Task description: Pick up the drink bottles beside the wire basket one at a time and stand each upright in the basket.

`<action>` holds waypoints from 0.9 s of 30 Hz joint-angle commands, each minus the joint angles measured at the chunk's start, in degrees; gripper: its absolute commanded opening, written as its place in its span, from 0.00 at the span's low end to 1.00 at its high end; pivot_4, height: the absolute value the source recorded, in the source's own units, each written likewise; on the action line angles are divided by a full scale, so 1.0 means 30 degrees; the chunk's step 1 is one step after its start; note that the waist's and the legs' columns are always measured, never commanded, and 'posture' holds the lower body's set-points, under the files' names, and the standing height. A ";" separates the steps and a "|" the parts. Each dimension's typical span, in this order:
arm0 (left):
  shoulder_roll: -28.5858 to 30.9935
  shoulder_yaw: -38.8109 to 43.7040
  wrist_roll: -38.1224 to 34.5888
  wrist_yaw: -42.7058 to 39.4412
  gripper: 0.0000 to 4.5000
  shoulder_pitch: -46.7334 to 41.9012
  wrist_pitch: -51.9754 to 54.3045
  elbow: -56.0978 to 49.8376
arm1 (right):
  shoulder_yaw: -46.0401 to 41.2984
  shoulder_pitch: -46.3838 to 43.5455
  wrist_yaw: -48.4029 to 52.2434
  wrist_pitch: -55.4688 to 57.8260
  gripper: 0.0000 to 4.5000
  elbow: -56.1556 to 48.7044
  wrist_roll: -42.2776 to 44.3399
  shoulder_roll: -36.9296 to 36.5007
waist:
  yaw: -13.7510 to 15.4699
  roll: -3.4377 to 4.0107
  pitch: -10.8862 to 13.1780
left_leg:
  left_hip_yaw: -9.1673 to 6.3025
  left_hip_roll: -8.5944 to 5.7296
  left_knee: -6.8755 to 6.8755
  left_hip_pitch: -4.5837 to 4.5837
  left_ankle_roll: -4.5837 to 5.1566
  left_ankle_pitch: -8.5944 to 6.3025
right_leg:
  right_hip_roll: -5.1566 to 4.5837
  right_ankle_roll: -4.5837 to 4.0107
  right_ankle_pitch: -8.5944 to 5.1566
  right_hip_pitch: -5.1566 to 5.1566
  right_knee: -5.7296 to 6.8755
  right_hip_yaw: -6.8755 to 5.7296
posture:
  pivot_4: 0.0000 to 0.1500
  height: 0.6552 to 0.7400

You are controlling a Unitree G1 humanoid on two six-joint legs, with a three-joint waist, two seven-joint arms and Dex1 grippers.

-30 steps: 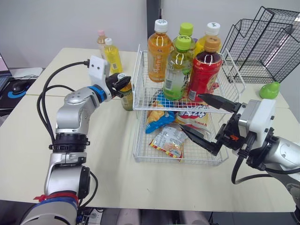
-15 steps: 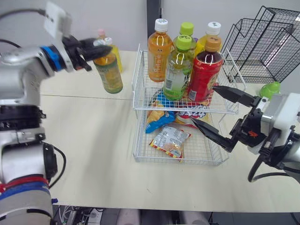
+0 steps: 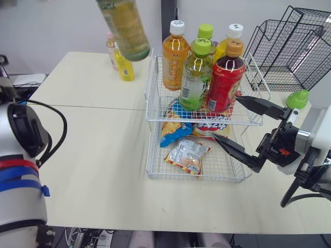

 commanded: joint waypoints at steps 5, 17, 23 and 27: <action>-0.1361 -0.0973 -0.0232 -0.1912 0.30 -0.0807 0.0534 -0.0223 | -0.0194 -0.0319 -0.0285 -0.0395 1.00 -0.0364 0.0159 -0.0240 | -0.0016 0.0002 0.0000 | 0.0007 0.0002 0.0002 0.0006 0.0000 0.0001 | -0.0001 -0.0001 0.0001 -0.0003 0.0008 0.0010 | 1.00 0.95; -0.3284 -0.2023 0.0516 -0.1756 0.30 0.3228 -0.1881 -0.2837 | 0.0123 -0.0609 -0.0946 -0.0263 1.00 -0.0480 0.0226 -0.0255 | -0.0016 0.0010 -0.0002 | 0.0011 0.0004 -0.0003 -0.0028 -0.0002 0.0002 | -0.0004 -0.0010 0.0002 -0.0036 0.0009 0.0029 | 1.00 0.95; -0.3570 -0.2285 0.0771 -0.1561 0.30 0.4466 -0.2327 -0.3857 | 0.0301 -0.0735 -0.1028 -0.0245 1.00 -0.0420 0.0235 -0.0329 | -0.0005 0.0011 -0.0003 | 0.0011 0.0001 0.0008 -0.0022 -0.0002 0.0003 | -0.0004 -0.0010 0.0003 -0.0028 0.0018 0.0030 | 1.00 0.95; -0.3555 -0.2261 0.0806 -0.1413 0.30 0.4674 -0.2258 -0.3896 | 0.0410 -0.0765 -0.1071 -0.0244 1.00 -0.0407 0.0195 -0.0325 | -0.0001 0.0012 -0.0003 | 0.0010 -0.0011 0.0020 -0.0020 -0.0001 0.0002 | -0.0012 -0.0009 0.0003 -0.0017 0.0017 0.0030 | 1.00 0.95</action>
